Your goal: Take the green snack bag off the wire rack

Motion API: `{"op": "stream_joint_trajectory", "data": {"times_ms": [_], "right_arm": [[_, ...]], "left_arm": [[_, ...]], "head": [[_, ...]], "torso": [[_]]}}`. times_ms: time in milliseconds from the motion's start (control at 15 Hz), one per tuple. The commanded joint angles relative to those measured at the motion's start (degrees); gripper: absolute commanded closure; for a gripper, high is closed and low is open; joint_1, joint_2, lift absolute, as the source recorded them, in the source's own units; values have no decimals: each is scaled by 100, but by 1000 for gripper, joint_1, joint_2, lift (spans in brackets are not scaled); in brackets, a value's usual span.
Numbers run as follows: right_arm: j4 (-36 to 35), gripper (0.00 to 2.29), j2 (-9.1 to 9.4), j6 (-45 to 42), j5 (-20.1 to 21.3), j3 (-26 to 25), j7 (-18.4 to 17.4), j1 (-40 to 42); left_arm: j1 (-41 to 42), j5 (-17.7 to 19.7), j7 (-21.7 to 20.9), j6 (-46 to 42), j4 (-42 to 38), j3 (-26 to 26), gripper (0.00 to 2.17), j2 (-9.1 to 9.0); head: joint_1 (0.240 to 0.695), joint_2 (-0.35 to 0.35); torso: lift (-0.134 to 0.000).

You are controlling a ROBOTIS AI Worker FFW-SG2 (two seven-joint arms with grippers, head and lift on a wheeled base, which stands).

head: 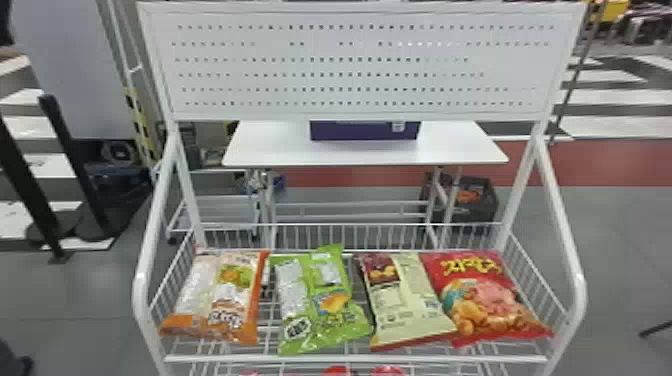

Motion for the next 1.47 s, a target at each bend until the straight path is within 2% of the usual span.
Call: {"op": "stream_joint_trajectory", "data": {"times_ms": [0, 133, 333, 533, 733, 933, 1067, 1200, 1267, 1400], "right_arm": [[70, 171, 1, -19, 9, 46, 0, -45], [105, 171, 10, -37, 44, 107, 0, -71], [167, 171, 27, -142, 105, 160, 0, -97], [185, 171, 45, -160, 123, 169, 0, -106], [220, 171, 53, -160, 141, 186, 0, -124], [228, 171, 45, -160, 141, 186, 0, -124], [228, 171, 45, -160, 141, 178, 0, -124], [228, 171, 36, -160, 141, 178, 0, -124], [220, 171, 18, -160, 141, 178, 0, -124], [220, 171, 10, -195, 132, 178, 0, -124]], "left_arm": [[-841, 66, -5, 534, 330, -504, 39, -31], [-1773, 163, 4, 1360, 761, -1031, 46, -146], [-2942, 163, -5, 1975, 1552, -1549, 46, -629], [-3750, 242, -40, 2274, 2246, -1875, 46, -954], [-4243, 462, -84, 2432, 2871, -1971, 46, -1165], [-4550, 523, -172, 2450, 3389, -1971, 46, -1297], [-4717, 585, -172, 2555, 3574, -1963, 49, -1315], [-4770, 594, -198, 2678, 3574, -1936, 140, -1315], [-4805, 611, -198, 3012, 3574, -1927, 245, -1315], [-4779, 611, -233, 3135, 3538, -1927, 792, -1288]], "head": [[499, 0], [499, 0], [499, 0], [499, 0], [499, 0], [499, 0], [499, 0], [499, 0], [499, 0], [499, 0]], "torso": [[0], [0], [0], [0], [0], [0], [0], [0], [0], [0]]}}
